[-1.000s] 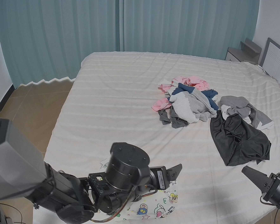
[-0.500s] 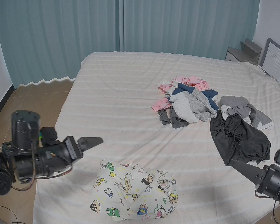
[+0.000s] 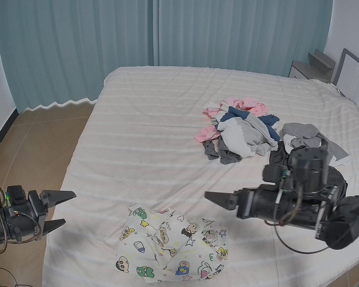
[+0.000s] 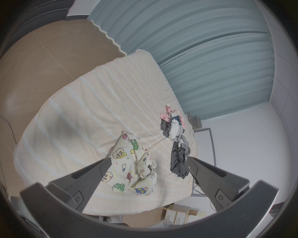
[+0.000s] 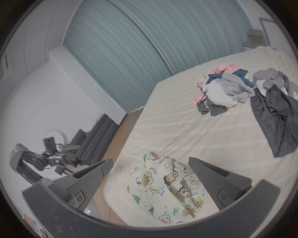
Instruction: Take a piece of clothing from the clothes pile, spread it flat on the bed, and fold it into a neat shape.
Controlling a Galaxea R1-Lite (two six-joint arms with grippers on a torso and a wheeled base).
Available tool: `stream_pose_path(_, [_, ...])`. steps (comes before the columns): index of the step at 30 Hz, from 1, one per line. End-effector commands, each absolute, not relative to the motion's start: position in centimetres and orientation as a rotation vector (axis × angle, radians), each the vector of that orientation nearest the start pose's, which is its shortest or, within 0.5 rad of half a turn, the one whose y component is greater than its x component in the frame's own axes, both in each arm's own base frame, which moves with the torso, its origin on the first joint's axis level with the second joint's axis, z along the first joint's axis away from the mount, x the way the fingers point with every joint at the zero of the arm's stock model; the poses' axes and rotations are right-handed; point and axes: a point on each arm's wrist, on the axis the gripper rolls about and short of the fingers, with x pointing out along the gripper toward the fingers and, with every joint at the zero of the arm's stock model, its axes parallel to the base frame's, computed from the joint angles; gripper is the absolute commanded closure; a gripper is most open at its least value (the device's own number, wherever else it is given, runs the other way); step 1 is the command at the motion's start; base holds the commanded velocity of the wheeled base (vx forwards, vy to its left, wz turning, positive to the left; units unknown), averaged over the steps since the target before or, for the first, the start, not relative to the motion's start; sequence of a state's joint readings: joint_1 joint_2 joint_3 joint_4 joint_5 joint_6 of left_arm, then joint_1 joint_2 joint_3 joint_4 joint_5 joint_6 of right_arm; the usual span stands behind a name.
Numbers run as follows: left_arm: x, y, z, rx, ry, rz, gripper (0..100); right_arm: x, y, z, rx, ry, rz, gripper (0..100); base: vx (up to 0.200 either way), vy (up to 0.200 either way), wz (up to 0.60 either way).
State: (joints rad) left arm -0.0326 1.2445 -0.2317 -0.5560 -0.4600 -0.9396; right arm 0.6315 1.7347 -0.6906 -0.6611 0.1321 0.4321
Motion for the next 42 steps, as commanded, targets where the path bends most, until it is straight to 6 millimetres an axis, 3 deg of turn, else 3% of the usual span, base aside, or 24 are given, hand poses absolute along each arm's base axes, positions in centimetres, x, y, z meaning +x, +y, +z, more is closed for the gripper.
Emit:
stream_pose_path(1, [12.3, -0.2, 11.0, -1.081, 0.664, -0.212, 0, 29.3, 25.9, 5.6, 0.049, 0.729, 0.664, 0, 0.000, 0.000, 0.00])
stream_pose_path(7, [15.0, 1.3, 9.1, -1.135, 0.713, -0.093, 0, 26.7, 27.9, 3.1, -0.034, 0.768, 0.727, 0, 0.000, 0.000, 0.00])
stream_pose_path(14, [16.9, 2.9, 7.4, -1.168, 0.687, -0.022, 0, 27.4, 29.3, 0.0, -0.118, 0.595, 0.685, 0, 0.000, 0.000, 0.00])
stream_pose_path(21, [17.0, 3.1, 7.3, -1.171, 0.685, -0.016, 0, 26.3, 30.4, 0.6, -0.109, 0.552, 0.709, 0, 0.000, 0.000, 0.00])
stream_pose_path(35, [17.0, 3.1, 7.2, -1.173, 0.688, -0.012, 0, 25.0, 31.7, 0.0, -0.125, 0.462, 0.711, 0, 0.000, 0.000, 0.00])
stream_pose_path(42, [16.9, 3.1, 7.2, -1.173, 0.688, -0.012, 0, 25.4, 31.6, -0.5, -0.214, 0.431, 0.693, 0, 0.000, 0.000, 0.00])
